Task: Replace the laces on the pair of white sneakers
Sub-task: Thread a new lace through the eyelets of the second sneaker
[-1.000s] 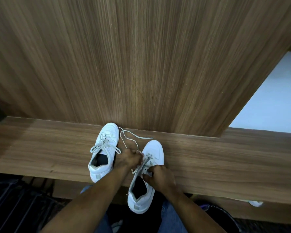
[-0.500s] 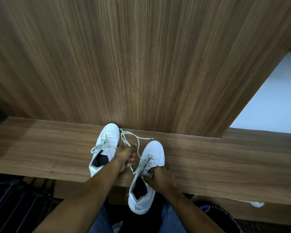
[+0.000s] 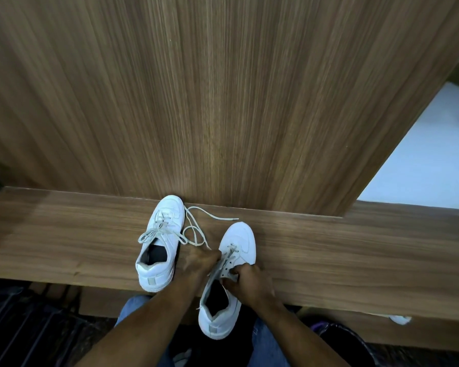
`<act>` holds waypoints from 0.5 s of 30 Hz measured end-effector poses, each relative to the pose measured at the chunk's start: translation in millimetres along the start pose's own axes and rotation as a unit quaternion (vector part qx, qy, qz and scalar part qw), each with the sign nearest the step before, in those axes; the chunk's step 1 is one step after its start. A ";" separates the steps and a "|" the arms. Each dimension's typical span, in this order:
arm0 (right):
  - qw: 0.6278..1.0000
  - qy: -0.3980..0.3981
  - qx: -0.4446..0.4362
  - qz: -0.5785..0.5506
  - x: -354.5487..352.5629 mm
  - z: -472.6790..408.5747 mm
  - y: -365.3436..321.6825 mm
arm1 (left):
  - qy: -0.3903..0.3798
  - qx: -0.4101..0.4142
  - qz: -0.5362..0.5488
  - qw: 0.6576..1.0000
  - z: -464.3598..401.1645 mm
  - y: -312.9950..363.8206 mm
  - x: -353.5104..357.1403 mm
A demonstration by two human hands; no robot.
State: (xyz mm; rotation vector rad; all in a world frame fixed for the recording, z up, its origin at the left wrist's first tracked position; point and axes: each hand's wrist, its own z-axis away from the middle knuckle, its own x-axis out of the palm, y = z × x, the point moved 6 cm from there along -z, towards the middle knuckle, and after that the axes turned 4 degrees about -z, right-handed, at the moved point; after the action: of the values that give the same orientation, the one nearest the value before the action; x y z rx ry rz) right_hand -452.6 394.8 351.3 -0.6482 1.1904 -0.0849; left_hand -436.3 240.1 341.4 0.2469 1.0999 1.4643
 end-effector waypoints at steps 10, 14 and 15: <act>1.000 -0.011 0.014 -0.011 6.9 -4.0 5.2 | 0.037 0.126 -0.335 0.933 5.7 26.6 -1.2; 0.999 -0.021 0.033 -0.032 6.2 -4.8 8.6 | -0.053 0.120 -0.278 0.951 2.1 32.4 6.1; 0.998 -0.027 0.037 -0.041 6.0 -5.2 9.4 | -0.060 0.128 -0.262 0.955 0.2 35.5 5.7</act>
State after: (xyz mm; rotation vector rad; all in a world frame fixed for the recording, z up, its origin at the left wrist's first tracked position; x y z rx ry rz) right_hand -457.3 398.0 340.4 -0.6302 1.1040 -0.1803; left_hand -461.0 251.4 364.8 0.2013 1.1472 0.8251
